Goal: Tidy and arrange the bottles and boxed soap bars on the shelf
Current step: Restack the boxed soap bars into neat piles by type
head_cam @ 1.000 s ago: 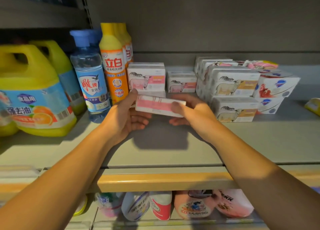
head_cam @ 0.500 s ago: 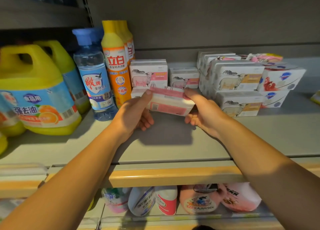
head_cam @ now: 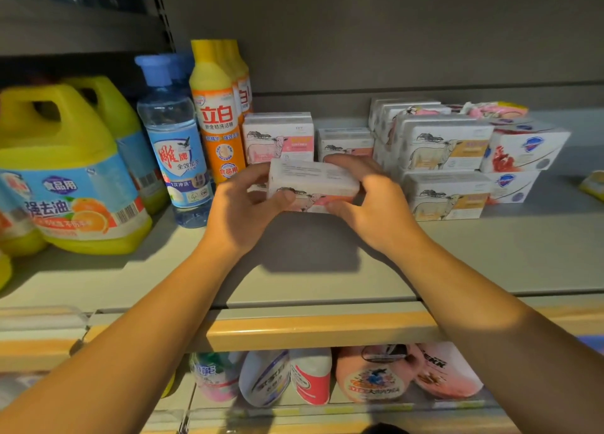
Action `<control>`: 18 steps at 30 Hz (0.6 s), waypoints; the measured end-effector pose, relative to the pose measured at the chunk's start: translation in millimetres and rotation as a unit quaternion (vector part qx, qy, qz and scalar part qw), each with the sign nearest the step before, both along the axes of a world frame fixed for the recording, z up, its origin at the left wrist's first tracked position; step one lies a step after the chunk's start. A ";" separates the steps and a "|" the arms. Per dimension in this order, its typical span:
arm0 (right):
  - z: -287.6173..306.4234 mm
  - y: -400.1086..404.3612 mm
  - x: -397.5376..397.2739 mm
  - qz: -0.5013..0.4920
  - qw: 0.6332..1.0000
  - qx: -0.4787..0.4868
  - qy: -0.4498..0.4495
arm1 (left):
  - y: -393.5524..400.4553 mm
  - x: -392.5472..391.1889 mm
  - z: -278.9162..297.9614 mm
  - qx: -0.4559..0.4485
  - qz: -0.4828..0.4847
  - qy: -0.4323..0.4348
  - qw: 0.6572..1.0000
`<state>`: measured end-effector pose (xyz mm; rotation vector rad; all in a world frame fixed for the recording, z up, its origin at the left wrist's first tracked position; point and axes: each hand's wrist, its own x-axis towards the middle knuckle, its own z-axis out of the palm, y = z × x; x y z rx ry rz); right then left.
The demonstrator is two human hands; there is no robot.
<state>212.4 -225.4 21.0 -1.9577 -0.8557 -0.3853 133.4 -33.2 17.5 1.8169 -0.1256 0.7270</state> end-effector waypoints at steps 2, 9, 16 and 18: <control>0.1 -0.5 0.2 -0.018 0.999 -0.004 -0.045 | -4.0 -3.7 3.3 0.013 -0.015 -0.032 0.999; 1.9 0.4 -2.1 -0.026 0.996 0.010 -0.080 | -4.9 -5.3 2.0 0.052 0.034 -0.041 0.997; 3.0 -0.2 -2.9 -0.056 0.993 0.025 -0.096 | 1.4 -10.5 2.7 0.159 0.184 0.008 0.970; 4.5 0.1 -2.6 -0.074 0.993 0.034 -0.087 | 9.5 -19.2 1.0 0.251 0.195 0.012 0.948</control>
